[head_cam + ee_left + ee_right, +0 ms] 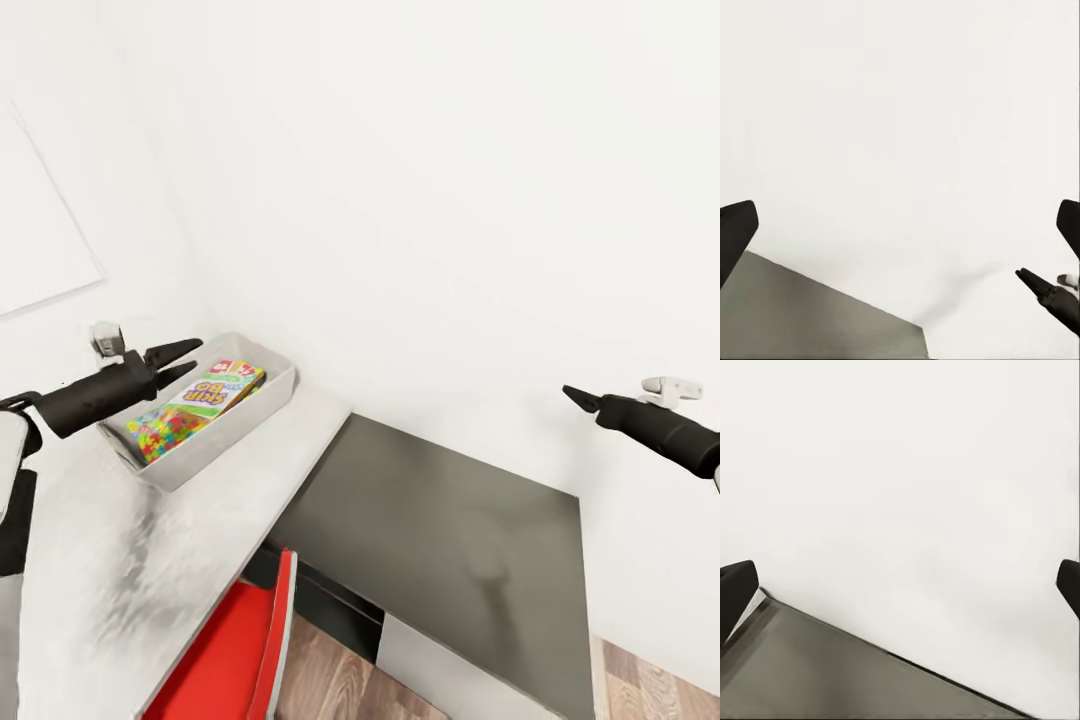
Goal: Put all the toys in the child's room - the three board games (two on the bed and one on the table), the two jigsaw puzzles on the table, and the tennis ball on the table - inside the toy box on the table in the child's room.
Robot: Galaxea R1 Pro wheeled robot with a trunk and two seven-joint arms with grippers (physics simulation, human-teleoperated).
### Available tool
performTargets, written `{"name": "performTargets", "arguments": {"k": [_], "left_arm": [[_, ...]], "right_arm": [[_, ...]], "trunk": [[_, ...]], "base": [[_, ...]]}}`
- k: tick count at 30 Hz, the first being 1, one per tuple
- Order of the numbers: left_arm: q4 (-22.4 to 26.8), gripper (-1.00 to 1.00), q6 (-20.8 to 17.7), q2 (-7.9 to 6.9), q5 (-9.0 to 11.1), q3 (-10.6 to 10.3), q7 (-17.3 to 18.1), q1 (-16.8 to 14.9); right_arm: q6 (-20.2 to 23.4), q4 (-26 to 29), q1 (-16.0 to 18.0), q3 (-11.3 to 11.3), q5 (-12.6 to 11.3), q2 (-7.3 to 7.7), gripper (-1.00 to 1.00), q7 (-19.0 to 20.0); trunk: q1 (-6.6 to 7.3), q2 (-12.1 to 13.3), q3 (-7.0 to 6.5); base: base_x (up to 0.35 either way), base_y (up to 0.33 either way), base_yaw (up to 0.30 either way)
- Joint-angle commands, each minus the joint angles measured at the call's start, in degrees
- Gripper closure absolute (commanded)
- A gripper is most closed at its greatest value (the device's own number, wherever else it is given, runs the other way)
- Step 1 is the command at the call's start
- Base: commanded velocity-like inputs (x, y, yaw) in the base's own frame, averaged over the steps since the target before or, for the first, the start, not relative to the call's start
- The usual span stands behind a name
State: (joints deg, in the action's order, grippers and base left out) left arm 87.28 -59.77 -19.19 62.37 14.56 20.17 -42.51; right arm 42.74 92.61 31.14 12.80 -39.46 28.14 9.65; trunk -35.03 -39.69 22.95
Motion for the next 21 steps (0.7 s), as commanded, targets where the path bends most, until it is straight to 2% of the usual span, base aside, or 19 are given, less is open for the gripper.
{"name": "performTargets", "arguments": {"k": [1, 4, 6, 7, 8, 9, 16, 18, 19, 21], "left_arm": [[3.8, -1.00, -0.2, 11.90, 0.2, -6.2, -9.2, -1.1], [4.0, -1.00, -0.2, 15.36, 1.6, -8.2, -12.6, -2.1], [4.1, -1.00, -0.2, 17.26, 2.6, -10.2, -15.2, -2.9], [4.3, -1.00, -0.2, 18.91, 3.4, -13.0, -18.6, -3.4], [4.4, -1.00, -0.2, 19.71, 3.7, -14.5, -20.5, -3.6], [4.6, -1.00, -0.2, 21.09, 4.1, -17.3, -24.6, -3.8], [4.8, -1.00, -0.2, 24.42, 4.8, -24.1, -38.0, -3.0], [4.7, -1.00, 0.1, 25.18, 4.8, -24.7, -40.0, -2.4], [4.7, -1.00, 0.4, 25.99, 4.9, -25.1, -42.3, -2.0], [4.7, -1.00, 0.7, 26.56, 6.1, -25.3, -45.3, -1.4]], "right_arm": [[0.7, 0.0, 0.1, 0.4, 0.2, 0.30, -1.00, 0.2], [0.7, 0.0, 0.1, 0.4, 0.2, 0.36, -1.00, 0.3], [0.8, 0.0, 0.1, 0.5, 0.2, 0.42, -1.00, 0.3], [0.8, 0.0, 0.2, 0.7, 0.2, 0.48, -1.00, 0.3], [0.8, 0.0, 0.2, 0.8, 0.2, 0.51, -1.00, 0.3], [0.9, 0.0, 0.2, 1.0, 0.2, 0.51, -1.00, 0.3], [1.0, 0.0, 0.0, 0.9, 0.2, 0.44, -1.00, 0.3], [0.9, 0.0, 0.0, 0.9, 0.2, 0.44, -1.00, 0.3], [0.9, 0.0, -0.1, 1.0, 0.2, 0.48, -1.00, 0.2], [0.9, 0.0, -0.2, 1.2, 0.3, 0.54, -1.00, 0.2]], "trunk": [[0.02, -0.1, 0.00], [0.02, -0.1, -0.25], [0.02, -0.1, -0.42], [0.02, -0.1, -0.51], [0.02, -0.1, -0.60], [0.02, -0.1, -0.69], [0.02, -0.1, -1.32], [0.02, -0.1, -1.50], [0.02, -0.1, -1.59], [0.02, -0.1, -1.78]], "base": [[-0.064, 0.000, -0.083], [-0.042, 0.000, -0.088], [-0.024, 0.000, -0.093], [-0.013, 0.000, -0.096], [-0.011, 0.000, -0.097], [-0.007, 0.000, -0.098], [-0.003, 0.000, -0.099], [-0.001, 0.000, -0.097], [0.000, 0.000, -0.094], [0.000, 0.000, -0.093]]}}
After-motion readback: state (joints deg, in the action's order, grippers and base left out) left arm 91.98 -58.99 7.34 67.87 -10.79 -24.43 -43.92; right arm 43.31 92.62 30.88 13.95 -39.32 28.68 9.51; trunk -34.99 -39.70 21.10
